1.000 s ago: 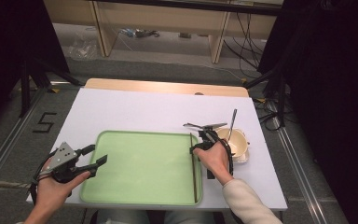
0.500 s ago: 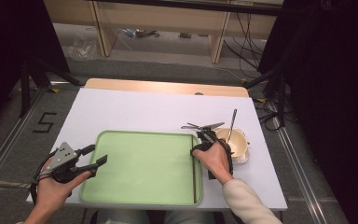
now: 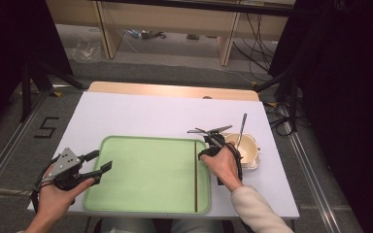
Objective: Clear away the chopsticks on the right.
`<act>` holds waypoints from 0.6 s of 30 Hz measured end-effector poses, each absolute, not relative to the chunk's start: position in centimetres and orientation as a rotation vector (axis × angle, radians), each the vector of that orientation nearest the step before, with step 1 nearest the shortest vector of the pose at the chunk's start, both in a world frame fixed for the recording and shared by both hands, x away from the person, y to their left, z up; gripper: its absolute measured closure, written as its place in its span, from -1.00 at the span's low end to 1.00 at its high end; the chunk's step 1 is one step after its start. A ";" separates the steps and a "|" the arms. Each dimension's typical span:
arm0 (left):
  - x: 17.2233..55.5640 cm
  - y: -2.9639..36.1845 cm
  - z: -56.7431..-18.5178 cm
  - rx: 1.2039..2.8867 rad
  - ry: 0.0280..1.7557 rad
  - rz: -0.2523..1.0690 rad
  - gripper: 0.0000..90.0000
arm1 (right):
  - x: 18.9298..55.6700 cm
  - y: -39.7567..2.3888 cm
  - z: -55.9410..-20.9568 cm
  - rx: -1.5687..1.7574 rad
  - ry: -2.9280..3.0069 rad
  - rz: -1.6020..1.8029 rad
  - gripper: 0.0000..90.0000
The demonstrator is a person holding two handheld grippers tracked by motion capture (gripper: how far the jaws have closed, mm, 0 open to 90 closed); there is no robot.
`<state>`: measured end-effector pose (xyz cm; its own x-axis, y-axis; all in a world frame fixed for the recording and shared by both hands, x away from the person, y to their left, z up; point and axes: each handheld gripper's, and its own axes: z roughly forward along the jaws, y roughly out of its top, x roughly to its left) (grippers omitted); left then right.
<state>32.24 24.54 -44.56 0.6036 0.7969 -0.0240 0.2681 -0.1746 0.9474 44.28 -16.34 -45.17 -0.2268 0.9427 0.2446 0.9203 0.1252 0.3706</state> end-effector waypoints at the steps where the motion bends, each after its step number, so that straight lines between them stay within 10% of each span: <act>1: 32.2 24.5 -44.6 1.730 0.880 0.600 -0.18 | 44.3 -16.3 -45.2 1.920 2.313 0.708 0.69; 18: 32.3 24.5 -44.6 1.733 0.880 0.598 -0.18 | 44.8 -16.5 -43.5 1.572 2.389 0.722 0.39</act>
